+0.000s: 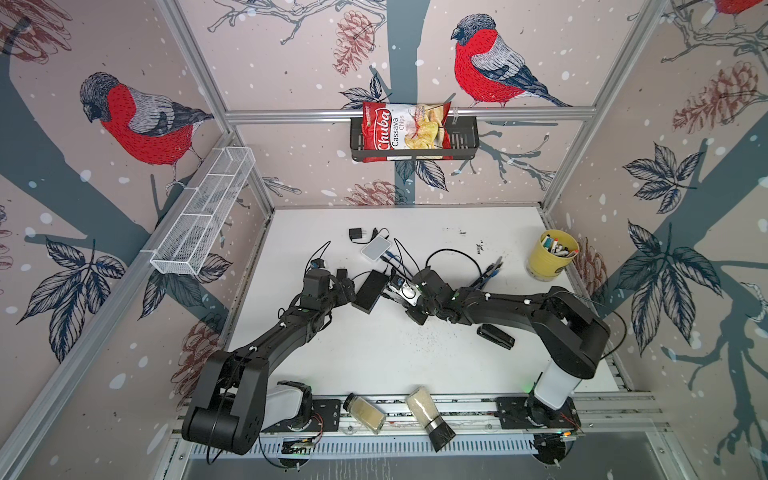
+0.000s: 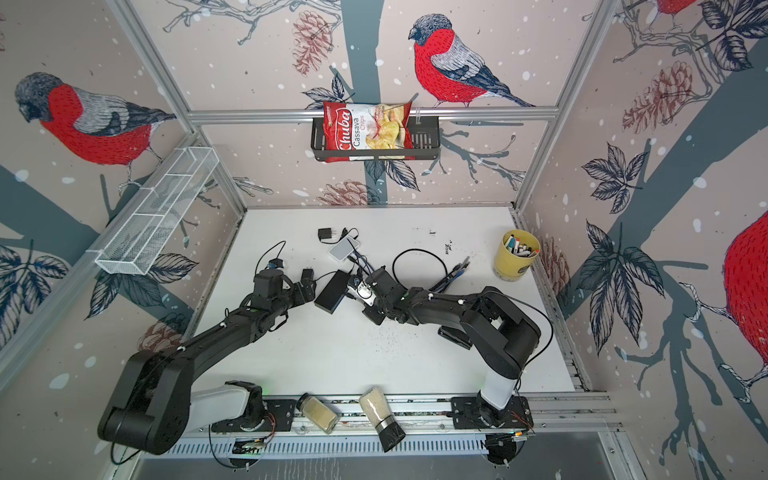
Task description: Insert the plug into the switch port
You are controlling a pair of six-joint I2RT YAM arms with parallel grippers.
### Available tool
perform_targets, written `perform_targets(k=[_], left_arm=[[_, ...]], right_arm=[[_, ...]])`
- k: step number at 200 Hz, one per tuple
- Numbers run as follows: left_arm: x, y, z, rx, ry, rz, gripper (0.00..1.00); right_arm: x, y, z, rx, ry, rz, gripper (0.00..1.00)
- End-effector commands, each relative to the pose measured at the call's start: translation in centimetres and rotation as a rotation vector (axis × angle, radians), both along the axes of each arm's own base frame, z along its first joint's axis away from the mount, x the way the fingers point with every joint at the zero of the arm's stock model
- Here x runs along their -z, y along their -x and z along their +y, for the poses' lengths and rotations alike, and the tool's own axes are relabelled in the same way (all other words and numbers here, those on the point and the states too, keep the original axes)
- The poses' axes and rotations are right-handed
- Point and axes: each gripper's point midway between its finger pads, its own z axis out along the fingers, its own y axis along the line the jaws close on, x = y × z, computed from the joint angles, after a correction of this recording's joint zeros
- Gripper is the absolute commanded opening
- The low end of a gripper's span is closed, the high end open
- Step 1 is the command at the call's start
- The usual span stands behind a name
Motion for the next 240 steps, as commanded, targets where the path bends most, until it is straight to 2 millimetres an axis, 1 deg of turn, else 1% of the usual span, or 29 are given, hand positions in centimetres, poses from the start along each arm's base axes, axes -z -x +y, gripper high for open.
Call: perform_targets(k=[1,24,52,71,107,139,157,174,205,214,240], left_arm=[[-0.8,-0.8,-0.8,0.026,0.040,-0.040,0.92],[-0.3,-1.1,-1.4,0.049,0.067,-0.034,0.91],[0.3,-1.4,-3.2,0.142,0.108,-0.022,0.88],[0.7,-1.7,-3.9,0.163,0.137,-0.024,0.87],[0.6,-1.7,-4.5,0.188,0.173,-0.054,0.81],[0.6,-1.6,-5.2,0.213,0.196,-0.059,0.72],[0.7,-1.4,-5.7,0.236,0.194,-0.058,0.69],[1.2,-1.2,-5.8,0.243,0.180,-0.044,0.66],[2.2,-0.6,-6.0,0.257,0.174,-0.017,0.57],[2.4,-0.4,-6.0,0.259,0.173,-0.010,0.55],[2.5,-0.2,-6.3,0.270,0.180,-0.017,0.54]], right_arm=[[0.0,0.3,0.2,-0.010,-0.001,0.019,0.00],[0.2,0.7,0.8,-0.024,-0.014,0.034,0.00],[1.0,0.9,1.8,-0.025,-0.003,0.050,0.00],[1.5,1.1,2.6,-0.028,0.008,0.052,0.00],[2.0,1.0,3.7,-0.024,0.001,0.053,0.00],[2.5,0.6,4.5,-0.020,0.007,0.048,0.00],[2.4,0.5,5.0,-0.031,-0.004,0.049,0.00],[2.2,0.6,5.5,-0.042,-0.015,0.052,0.00],[2.4,0.5,6.1,-0.046,-0.021,0.061,0.00],[2.4,0.5,6.3,-0.050,-0.023,0.062,0.00],[2.6,0.6,6.7,-0.055,-0.023,0.066,0.00]])
